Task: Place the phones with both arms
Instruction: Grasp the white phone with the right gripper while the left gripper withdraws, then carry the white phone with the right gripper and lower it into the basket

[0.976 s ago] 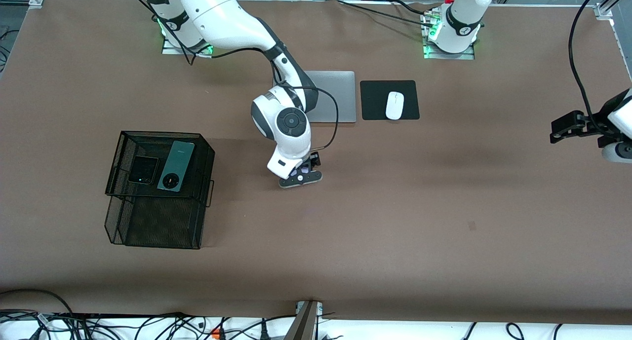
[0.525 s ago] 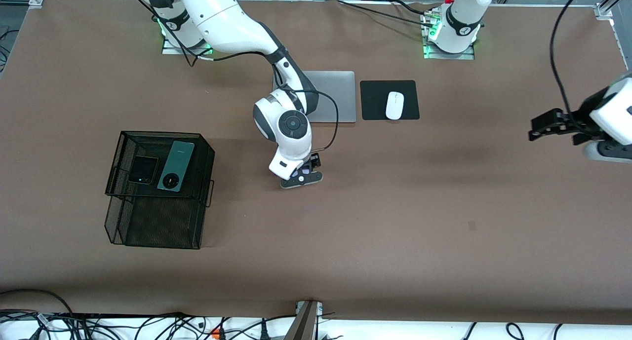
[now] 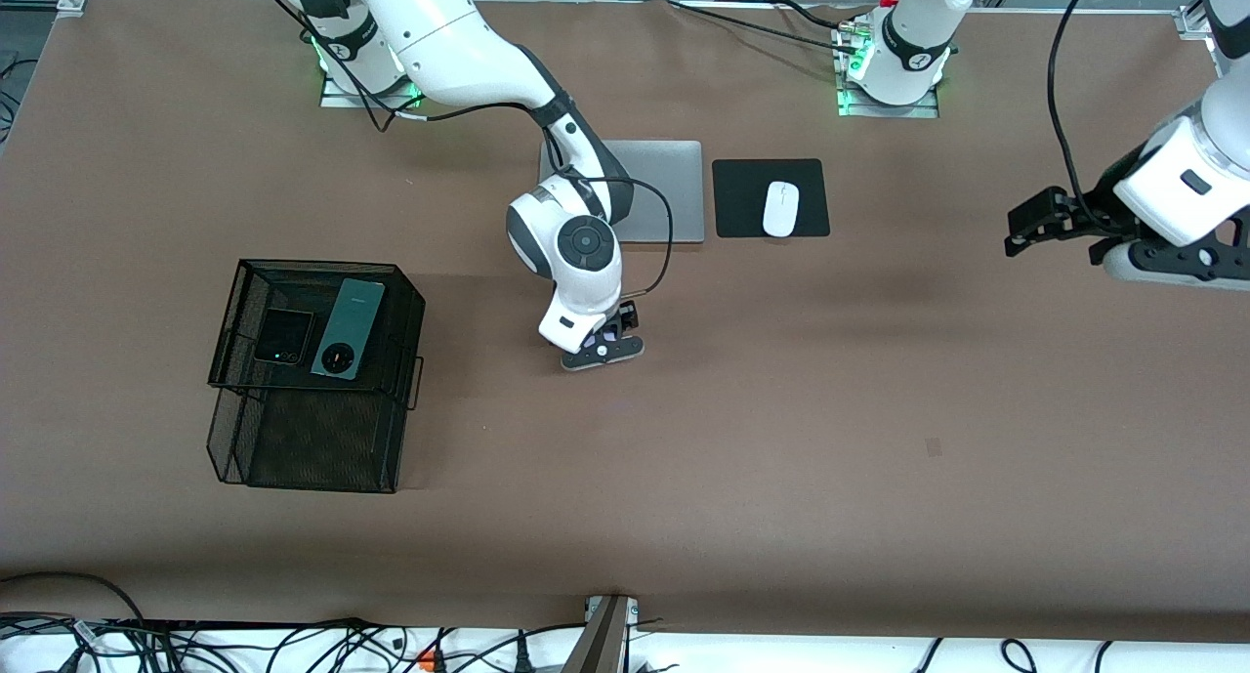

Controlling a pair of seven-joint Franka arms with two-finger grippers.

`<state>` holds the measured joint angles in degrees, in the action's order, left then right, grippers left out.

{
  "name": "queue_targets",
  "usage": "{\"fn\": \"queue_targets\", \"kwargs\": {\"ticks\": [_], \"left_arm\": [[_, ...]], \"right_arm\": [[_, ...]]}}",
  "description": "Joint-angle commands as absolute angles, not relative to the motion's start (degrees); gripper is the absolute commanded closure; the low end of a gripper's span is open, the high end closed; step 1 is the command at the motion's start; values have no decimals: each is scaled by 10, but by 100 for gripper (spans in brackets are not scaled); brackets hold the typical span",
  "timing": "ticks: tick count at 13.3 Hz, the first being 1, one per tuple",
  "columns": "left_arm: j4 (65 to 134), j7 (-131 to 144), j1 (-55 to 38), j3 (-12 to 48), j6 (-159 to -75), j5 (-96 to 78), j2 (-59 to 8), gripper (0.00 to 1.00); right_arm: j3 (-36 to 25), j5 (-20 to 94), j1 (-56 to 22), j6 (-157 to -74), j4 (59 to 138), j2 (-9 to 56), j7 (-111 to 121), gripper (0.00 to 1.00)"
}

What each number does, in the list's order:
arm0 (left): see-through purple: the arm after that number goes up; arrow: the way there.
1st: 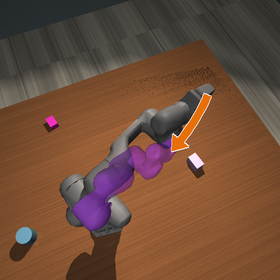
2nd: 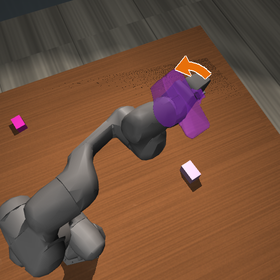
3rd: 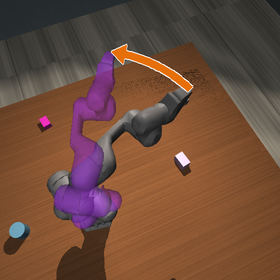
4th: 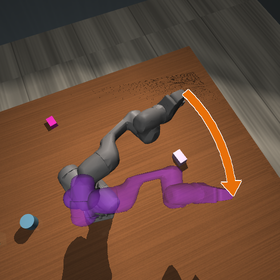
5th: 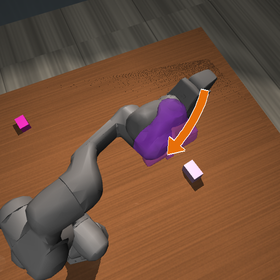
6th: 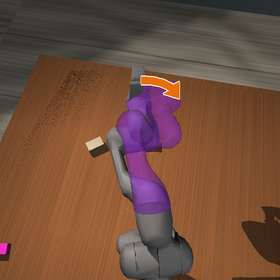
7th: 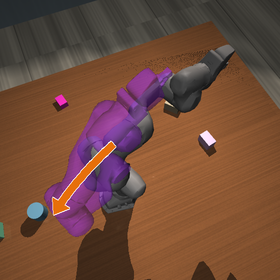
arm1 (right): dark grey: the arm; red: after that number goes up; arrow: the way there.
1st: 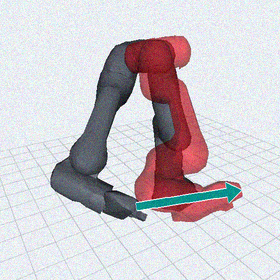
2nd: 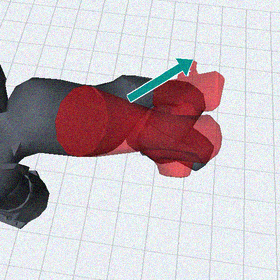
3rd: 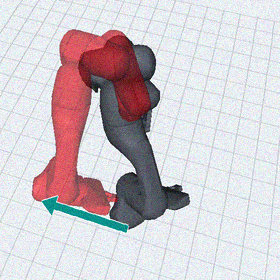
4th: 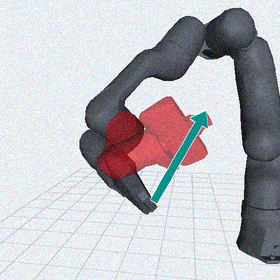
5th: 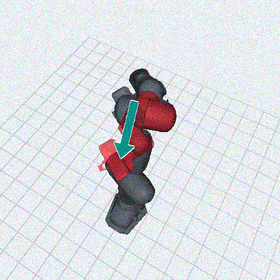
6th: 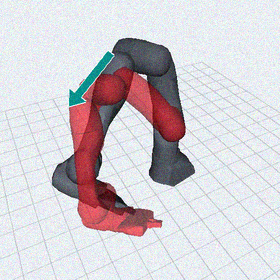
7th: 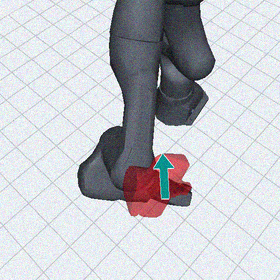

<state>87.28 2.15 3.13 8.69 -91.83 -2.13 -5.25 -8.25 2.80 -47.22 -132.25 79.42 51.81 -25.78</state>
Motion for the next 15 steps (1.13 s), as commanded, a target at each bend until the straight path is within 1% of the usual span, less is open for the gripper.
{"fn": "queue_targets", "kwargs": {"ticks": [1, 2, 4, 6, 8, 10, 12, 13, 15], "left_arm": [[902, 29, 31, 86, -928, -20, -25, 0], [900, 29, 33, 87, -928, -20, -25, 0], [895, 28, 35, 87, -928, -20, -27, 0], [891, 28, 35, 88, -929, -20, -29, 0], [891, 24, 35, 87, -929, -20, -29, 0], [891, 25, 37, 89, -929, -20, -29, 0], [891, 28, 36, 95, -926, -20, -27, 0], [891, 29, 34, 97, -925, -20, -26, 0], [891, 26, 35, 96, -923, -19, -26, 0]], "right_arm": [[-83, 19, -475, -1332, 798, 517, -254, 60], [-83, 18, -475, -1332, 798, 516, -254, 70], [-87, 18, -475, -1327, 795, 503, -252, 84], [-110, 19, -475, -1308, 795, 463, -255, 84], [-152, 19, -475, -1290, 795, 424, -250, 84], [-195, 19, -474, -1251, 795, 390, -244, 84], [-243, 25, -469, -1220, 795, 379, -202, 84], [-263, 26, -461, -1219, 795, 380, -178, 84], [-272, 31, -406, -1224, 794, 380, -119, 85]]}}
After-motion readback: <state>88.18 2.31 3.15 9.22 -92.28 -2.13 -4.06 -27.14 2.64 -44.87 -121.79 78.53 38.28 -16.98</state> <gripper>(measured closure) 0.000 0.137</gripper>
